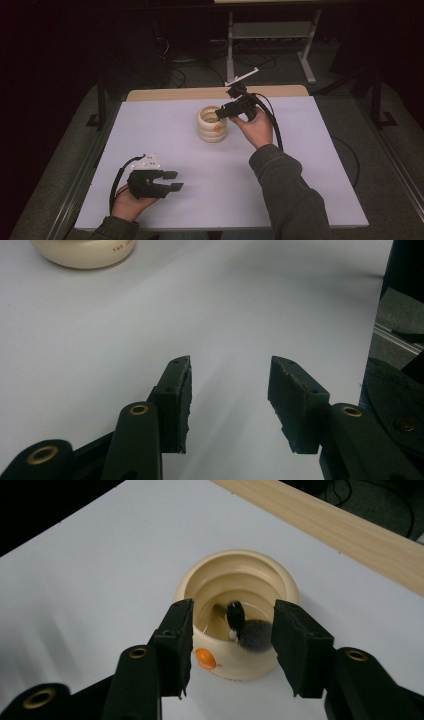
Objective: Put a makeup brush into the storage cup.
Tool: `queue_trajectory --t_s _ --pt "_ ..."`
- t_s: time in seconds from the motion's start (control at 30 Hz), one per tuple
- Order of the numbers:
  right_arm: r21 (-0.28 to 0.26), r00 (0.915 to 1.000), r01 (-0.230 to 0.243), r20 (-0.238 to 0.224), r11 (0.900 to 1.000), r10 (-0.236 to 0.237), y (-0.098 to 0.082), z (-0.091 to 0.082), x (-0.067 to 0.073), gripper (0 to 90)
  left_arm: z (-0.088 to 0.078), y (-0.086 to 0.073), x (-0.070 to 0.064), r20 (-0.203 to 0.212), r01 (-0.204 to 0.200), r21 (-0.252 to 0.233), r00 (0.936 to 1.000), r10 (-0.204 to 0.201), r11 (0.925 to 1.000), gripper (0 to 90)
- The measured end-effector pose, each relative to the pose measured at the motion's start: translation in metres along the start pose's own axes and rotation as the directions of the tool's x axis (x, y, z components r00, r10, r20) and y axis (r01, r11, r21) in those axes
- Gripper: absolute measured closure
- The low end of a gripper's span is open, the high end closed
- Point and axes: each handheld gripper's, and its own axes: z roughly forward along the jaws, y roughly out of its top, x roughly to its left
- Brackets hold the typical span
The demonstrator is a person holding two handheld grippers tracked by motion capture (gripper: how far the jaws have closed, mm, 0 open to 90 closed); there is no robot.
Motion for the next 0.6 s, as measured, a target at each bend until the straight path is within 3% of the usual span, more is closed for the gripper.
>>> queue_trajectory --t_s 0.6 --pt "-0.076 0.9976 -0.029 -0.065 0.997 0.024 -0.032 -0.028 -0.008 39.3 -0.001 0.001 0.003 -0.029 0.023 -0.014 0.9993 -0.023 0.9996 46.1"
